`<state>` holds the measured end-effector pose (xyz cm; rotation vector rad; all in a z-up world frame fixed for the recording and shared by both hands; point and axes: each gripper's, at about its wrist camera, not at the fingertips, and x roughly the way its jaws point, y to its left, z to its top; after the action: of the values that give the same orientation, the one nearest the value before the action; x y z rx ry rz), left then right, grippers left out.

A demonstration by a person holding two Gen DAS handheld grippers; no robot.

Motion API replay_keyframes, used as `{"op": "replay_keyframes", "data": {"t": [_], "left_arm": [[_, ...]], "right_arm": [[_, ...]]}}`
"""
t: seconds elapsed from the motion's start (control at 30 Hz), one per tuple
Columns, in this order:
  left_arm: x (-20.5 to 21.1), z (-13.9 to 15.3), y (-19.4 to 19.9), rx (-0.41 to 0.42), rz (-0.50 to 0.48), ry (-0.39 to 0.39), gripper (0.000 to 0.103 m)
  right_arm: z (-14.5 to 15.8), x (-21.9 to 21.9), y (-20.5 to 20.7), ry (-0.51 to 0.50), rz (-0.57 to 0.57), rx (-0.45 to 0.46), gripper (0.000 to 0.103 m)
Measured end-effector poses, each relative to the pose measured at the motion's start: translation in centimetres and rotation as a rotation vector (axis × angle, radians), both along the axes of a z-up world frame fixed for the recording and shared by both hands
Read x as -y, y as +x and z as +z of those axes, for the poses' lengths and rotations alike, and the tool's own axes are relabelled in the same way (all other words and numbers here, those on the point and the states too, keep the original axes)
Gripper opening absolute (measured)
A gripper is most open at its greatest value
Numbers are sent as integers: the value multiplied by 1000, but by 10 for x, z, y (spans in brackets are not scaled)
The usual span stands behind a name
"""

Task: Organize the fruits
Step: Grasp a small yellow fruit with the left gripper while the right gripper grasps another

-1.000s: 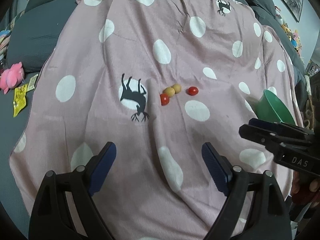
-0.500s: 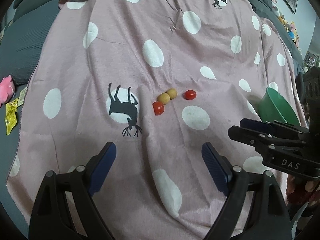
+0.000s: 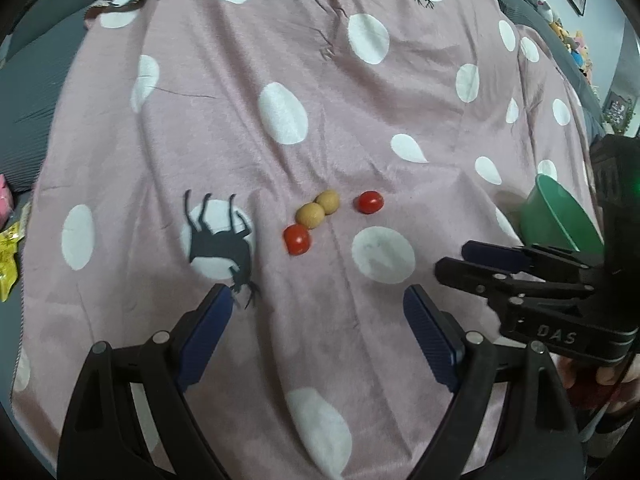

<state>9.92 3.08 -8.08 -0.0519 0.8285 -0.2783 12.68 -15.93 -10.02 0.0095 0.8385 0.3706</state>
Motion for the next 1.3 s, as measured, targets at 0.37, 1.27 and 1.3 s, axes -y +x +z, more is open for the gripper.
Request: {"op": "replay_keyframes", "data": {"t": [0.37,1.27,1.3], "left_arm": [[6,1,39,27,-56,5,80],[26,-45,121,-119,-134,112,38],[28,-47,123,-120,-136,116,37]], "right_arm": [[-4,4,40,50,10,-11,43],[-42,-8,132,275,131,-230,41],[-42,-13,134,268,133,-235,39]]}}
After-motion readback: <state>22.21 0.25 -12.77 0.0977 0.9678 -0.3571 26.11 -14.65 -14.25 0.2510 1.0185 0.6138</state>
